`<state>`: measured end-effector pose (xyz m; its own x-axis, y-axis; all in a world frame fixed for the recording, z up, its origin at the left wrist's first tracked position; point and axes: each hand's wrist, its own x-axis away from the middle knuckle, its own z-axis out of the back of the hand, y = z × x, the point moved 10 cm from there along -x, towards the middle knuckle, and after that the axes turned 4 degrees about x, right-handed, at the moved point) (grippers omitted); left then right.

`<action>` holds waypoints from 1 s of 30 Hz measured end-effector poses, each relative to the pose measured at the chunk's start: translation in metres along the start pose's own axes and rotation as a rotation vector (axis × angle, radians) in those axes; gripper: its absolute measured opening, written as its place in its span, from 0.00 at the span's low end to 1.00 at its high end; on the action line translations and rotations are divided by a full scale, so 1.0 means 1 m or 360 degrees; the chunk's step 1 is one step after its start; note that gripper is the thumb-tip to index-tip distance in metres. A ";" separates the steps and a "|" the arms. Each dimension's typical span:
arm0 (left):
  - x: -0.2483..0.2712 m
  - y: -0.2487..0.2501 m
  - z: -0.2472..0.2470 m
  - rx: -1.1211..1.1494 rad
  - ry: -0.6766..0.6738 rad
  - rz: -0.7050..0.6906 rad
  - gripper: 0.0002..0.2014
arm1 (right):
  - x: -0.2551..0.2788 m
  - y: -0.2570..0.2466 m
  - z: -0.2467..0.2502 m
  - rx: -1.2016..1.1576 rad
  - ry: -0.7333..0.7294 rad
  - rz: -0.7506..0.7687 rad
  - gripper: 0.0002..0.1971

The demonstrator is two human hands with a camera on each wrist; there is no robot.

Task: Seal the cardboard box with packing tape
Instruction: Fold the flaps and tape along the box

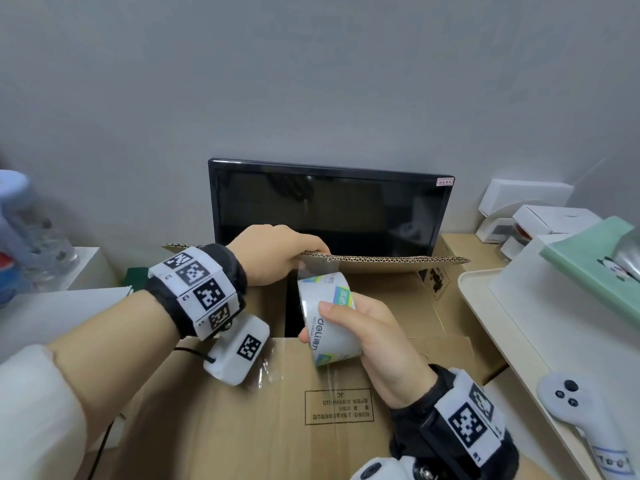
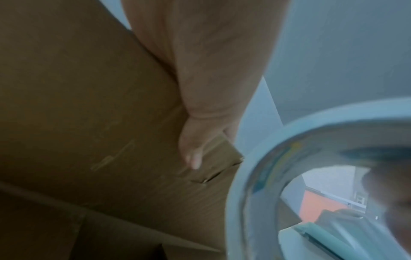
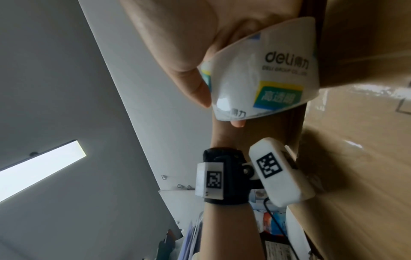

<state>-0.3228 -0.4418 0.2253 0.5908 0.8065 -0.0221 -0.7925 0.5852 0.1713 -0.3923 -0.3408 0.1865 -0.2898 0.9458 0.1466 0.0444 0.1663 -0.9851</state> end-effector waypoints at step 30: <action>-0.021 -0.009 0.015 -0.0027 -0.0082 0.0315 0.18 | -0.011 -0.017 0.023 -0.0044 0.0137 0.0224 0.07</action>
<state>-0.3262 -0.4655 0.2386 0.4299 0.9009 0.0606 -0.8961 0.4175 0.1509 -0.4118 -0.3605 0.1998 -0.1961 0.9804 0.0159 0.1055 0.0373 -0.9937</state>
